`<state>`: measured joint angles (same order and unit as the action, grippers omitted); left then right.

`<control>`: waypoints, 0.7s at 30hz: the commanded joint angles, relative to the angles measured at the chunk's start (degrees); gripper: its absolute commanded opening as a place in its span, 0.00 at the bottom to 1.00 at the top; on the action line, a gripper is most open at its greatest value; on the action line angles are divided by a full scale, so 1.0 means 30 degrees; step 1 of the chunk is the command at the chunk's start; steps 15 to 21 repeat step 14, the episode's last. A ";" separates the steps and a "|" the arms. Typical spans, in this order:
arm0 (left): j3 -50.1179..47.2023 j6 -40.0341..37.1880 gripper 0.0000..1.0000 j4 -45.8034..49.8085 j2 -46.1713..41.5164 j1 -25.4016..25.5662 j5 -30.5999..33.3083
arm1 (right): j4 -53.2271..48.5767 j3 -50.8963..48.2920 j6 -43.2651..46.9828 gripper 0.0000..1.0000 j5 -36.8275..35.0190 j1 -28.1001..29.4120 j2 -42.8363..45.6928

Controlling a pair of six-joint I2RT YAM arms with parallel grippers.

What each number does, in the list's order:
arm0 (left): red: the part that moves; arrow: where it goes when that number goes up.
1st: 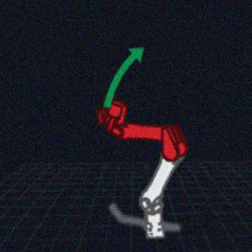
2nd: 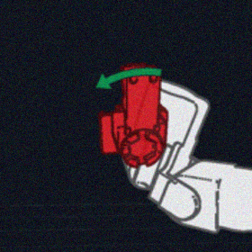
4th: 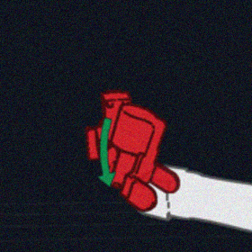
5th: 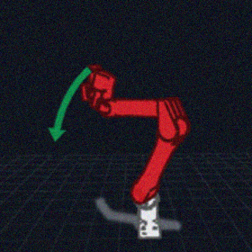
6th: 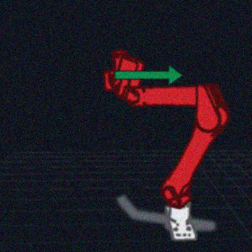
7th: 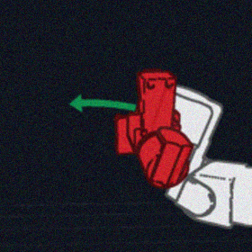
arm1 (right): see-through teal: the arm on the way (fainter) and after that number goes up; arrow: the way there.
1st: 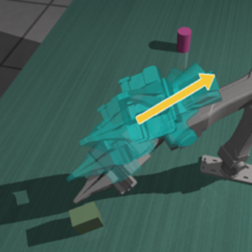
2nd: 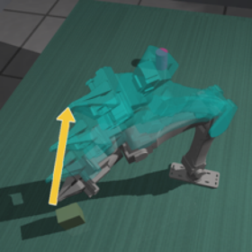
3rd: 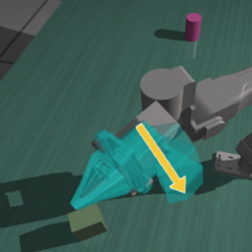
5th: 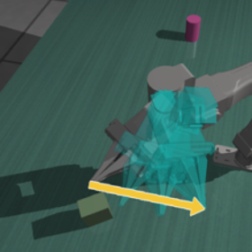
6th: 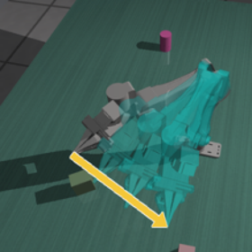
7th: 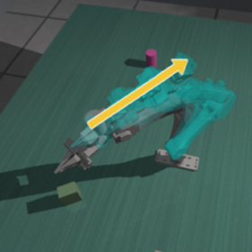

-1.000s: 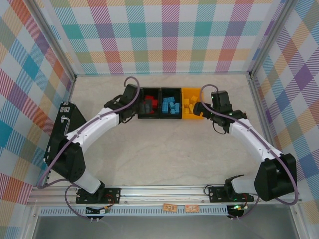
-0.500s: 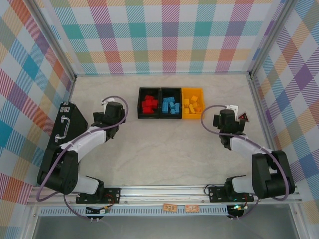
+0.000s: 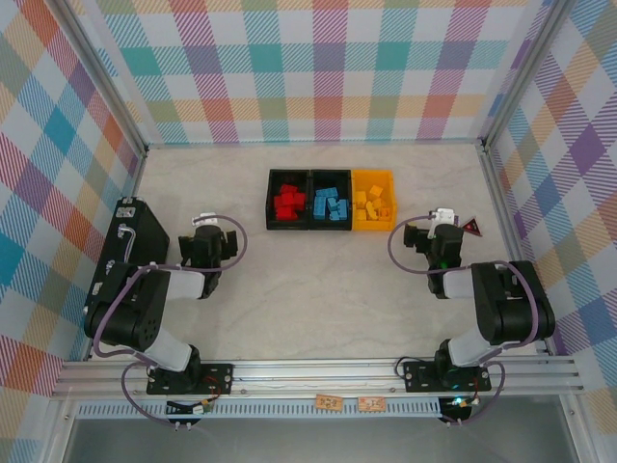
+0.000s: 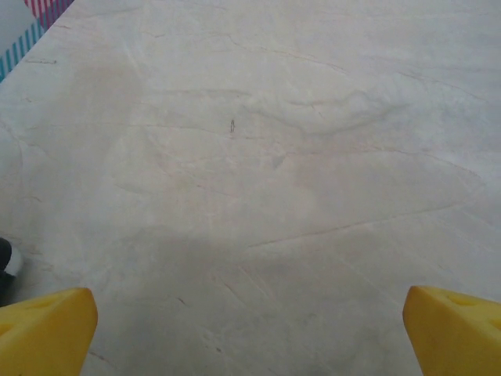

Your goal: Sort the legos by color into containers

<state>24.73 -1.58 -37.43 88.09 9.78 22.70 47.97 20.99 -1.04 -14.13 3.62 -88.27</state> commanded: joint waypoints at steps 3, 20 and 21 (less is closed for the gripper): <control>-0.0671 0.0774 1.00 -0.3946 0.0547 -0.1738 -0.2987 | 0.0840 0.0382 -0.0398 0.99 0.0968 -0.0180 0.0076; -0.0641 0.0435 1.00 -0.4457 0.0811 -0.1294 -0.2214 | 0.0768 0.0416 -0.0417 0.99 0.1253 -0.0327 0.0089; -0.0641 0.0435 1.00 -0.4457 0.0811 -0.1294 -0.2214 | 0.0768 0.0416 -0.0417 0.99 0.1253 -0.0327 0.0089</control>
